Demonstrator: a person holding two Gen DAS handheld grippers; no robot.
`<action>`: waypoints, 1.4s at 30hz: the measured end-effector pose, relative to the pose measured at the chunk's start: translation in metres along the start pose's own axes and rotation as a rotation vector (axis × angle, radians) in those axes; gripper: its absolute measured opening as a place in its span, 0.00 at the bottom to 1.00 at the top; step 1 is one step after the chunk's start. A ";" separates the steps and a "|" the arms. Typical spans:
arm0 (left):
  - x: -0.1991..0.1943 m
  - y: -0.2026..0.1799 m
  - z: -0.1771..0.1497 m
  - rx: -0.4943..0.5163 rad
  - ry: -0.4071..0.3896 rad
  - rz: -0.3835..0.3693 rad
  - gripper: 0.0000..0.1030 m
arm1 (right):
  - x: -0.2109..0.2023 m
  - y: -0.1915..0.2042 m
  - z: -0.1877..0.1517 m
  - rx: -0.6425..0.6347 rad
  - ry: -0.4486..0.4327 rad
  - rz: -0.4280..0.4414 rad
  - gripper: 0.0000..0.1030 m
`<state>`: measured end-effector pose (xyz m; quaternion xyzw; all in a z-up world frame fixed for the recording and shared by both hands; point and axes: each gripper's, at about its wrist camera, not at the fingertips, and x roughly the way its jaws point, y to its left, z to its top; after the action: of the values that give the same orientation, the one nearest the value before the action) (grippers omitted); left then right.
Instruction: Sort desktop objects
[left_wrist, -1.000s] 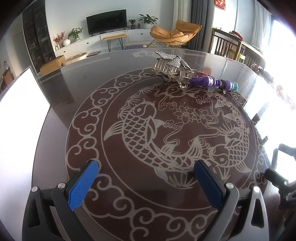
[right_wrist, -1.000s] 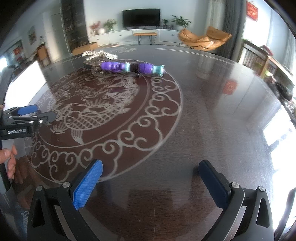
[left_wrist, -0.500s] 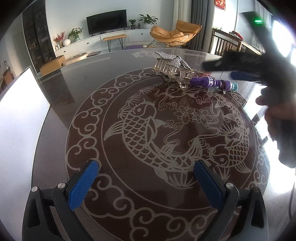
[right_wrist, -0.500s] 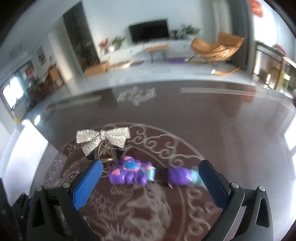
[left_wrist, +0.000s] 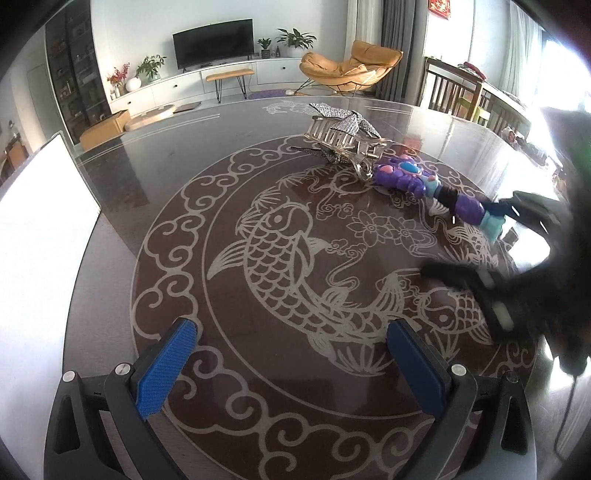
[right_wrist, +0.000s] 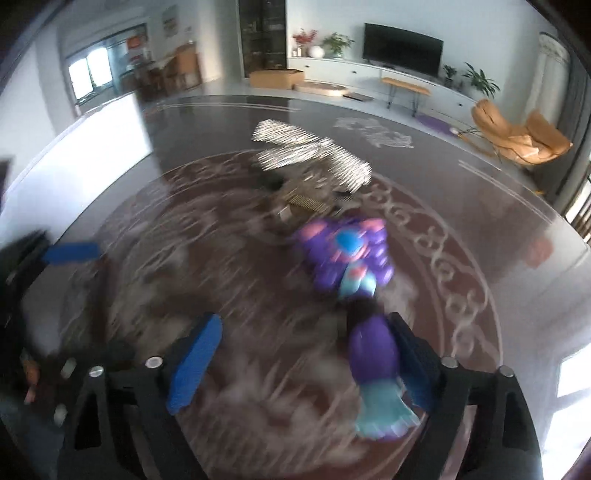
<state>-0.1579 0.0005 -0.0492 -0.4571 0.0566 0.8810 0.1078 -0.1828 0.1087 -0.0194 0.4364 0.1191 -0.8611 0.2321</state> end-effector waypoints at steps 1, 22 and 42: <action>0.000 0.000 0.000 0.000 -0.001 0.002 1.00 | -0.004 0.004 -0.008 -0.003 -0.002 0.005 0.84; 0.013 -0.001 0.027 0.014 0.055 -0.047 1.00 | -0.071 0.002 -0.103 0.148 0.012 -0.108 1.00; 0.056 -0.010 0.125 -0.106 -0.082 -0.071 0.72 | -0.071 0.002 -0.104 0.147 0.011 -0.108 1.00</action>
<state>-0.2857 0.0426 -0.0234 -0.4274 -0.0110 0.8964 0.1168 -0.0730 0.1709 -0.0234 0.4501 0.0803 -0.8763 0.1517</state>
